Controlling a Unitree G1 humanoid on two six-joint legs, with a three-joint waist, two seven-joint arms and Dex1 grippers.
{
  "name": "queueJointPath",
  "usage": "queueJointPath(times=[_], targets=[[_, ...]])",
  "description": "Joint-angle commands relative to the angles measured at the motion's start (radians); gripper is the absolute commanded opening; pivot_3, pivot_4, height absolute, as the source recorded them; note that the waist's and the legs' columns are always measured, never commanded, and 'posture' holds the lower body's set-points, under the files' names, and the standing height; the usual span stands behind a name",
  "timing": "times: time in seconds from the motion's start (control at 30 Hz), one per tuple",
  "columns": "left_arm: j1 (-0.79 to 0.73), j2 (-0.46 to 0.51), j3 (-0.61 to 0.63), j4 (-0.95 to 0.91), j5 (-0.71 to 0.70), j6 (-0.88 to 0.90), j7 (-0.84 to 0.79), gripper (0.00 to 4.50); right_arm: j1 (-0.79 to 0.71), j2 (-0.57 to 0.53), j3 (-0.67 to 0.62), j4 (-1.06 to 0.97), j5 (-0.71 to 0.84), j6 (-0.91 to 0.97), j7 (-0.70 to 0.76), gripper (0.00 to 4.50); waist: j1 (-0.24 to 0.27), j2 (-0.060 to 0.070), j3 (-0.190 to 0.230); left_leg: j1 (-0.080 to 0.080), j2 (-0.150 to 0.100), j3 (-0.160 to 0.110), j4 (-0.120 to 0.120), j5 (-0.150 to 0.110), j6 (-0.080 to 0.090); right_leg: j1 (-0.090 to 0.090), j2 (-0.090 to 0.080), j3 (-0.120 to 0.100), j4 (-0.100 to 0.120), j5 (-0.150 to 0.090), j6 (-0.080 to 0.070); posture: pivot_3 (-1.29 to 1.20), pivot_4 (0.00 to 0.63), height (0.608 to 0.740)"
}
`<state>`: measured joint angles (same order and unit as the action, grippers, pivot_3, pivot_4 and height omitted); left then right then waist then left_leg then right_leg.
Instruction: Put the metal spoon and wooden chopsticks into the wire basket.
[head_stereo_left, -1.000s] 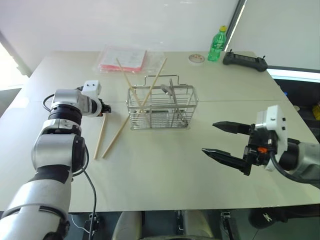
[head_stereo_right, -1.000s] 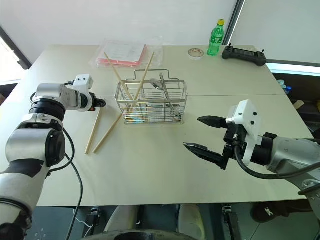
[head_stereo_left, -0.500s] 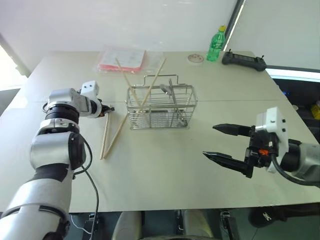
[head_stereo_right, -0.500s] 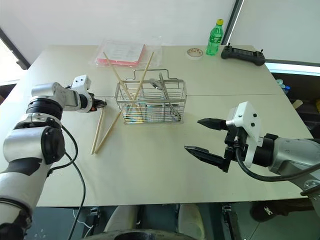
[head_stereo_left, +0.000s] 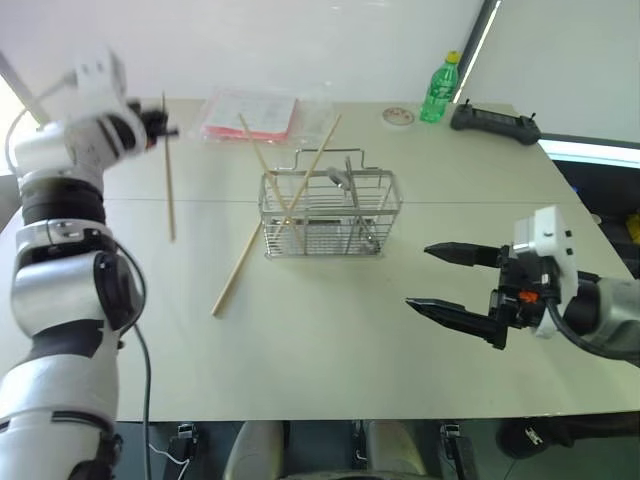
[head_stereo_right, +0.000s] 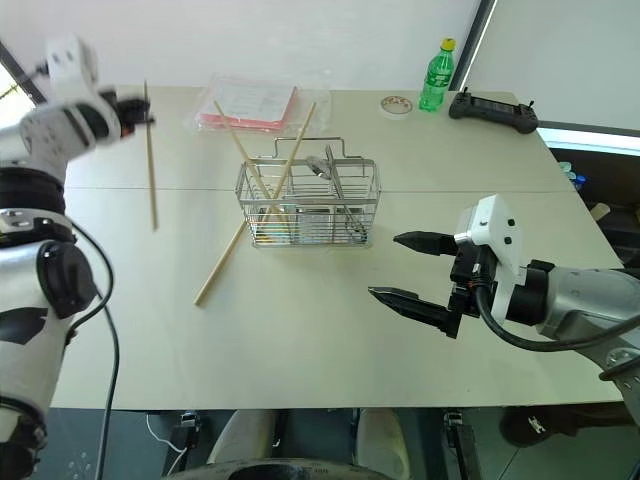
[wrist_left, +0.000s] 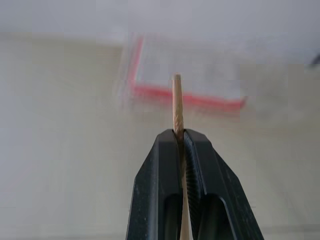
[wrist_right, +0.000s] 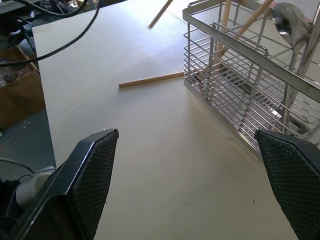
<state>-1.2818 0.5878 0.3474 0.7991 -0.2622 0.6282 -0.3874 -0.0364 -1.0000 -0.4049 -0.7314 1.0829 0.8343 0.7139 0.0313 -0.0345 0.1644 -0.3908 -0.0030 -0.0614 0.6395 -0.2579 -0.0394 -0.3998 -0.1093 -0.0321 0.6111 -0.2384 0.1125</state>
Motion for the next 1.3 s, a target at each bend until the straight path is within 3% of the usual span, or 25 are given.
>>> queueJointPath(times=[0.03,0.27,0.57,0.8,1.13,1.23,1.3], targets=[[-0.014,-0.054,0.116,-0.284,-0.151,-0.145,-0.004,0.05,-0.02,-0.005,-0.004,0.0,0.004,-0.014,0.005,4.5,0.003,0.001,0.0,0.0,0.0,0.0,0.0,0.0,0.0,0.0,-0.002,0.0,0.0,0.0,0.0,0.0,0.15,0.69],[0.007,-0.169,0.072,-0.532,-0.246,-0.077,0.05,0.05,-0.004,-0.007,-0.024,-0.006,0.017,-0.005,0.002,4.5,0.007,0.002,-0.001,0.002,-0.004,0.002,0.001,0.0,0.0,0.003,-0.003,0.0,0.0,0.002,0.004,0.0,0.15,0.69],[0.004,-0.25,0.024,-0.561,-0.305,-0.042,0.057,0.05,0.022,0.006,-0.048,-0.028,0.04,-0.001,-0.041,4.5,0.007,0.002,-0.001,0.002,-0.004,0.001,0.008,0.0,0.0,0.007,-0.003,-0.001,-0.001,0.002,0.003,0.0,0.15,0.69],[0.155,-0.325,-0.093,-0.677,-0.288,-0.014,0.051,0.05,0.049,0.012,-0.075,-0.044,0.074,-0.006,-0.09,4.5,0.008,0.002,-0.001,0.001,-0.004,0.001,0.007,0.0,0.0,0.006,-0.003,-0.001,-0.001,0.002,0.004,0.0,0.15,0.69],[0.319,-0.327,-0.188,-0.822,-0.25,-0.034,0.026,0.05,0.051,0.015,-0.071,-0.033,0.078,-0.018,-0.119,4.5,0.008,0.003,-0.001,0.001,-0.004,0.001,0.008,0.0,0.0,0.006,-0.003,-0.001,-0.002,0.0,0.0,0.0,0.15,0.69],[0.327,-0.34,-0.173,-0.843,-0.277,-0.009,0.033,1.04,0.037,0.015,-0.06,-0.022,0.076,-0.02,-0.123,4.5,0.008,0.003,-0.001,0.0,-0.004,0.001,0.007,0.0,0.001,0.006,-0.003,-0.001,-0.003,0.0,0.0,0.0,0.15,0.69],[0.327,-0.343,-0.156,-0.857,-0.31,0.028,0.04,2.03,0.033,0.015,-0.057,-0.02,0.075,-0.02,-0.122,4.5,0.009,0.003,-0.001,0.0,-0.004,0.001,0.007,0.0,0.001,0.006,-0.003,-0.001,-0.003,0.0,-0.001,0.0,0.15,0.69]])
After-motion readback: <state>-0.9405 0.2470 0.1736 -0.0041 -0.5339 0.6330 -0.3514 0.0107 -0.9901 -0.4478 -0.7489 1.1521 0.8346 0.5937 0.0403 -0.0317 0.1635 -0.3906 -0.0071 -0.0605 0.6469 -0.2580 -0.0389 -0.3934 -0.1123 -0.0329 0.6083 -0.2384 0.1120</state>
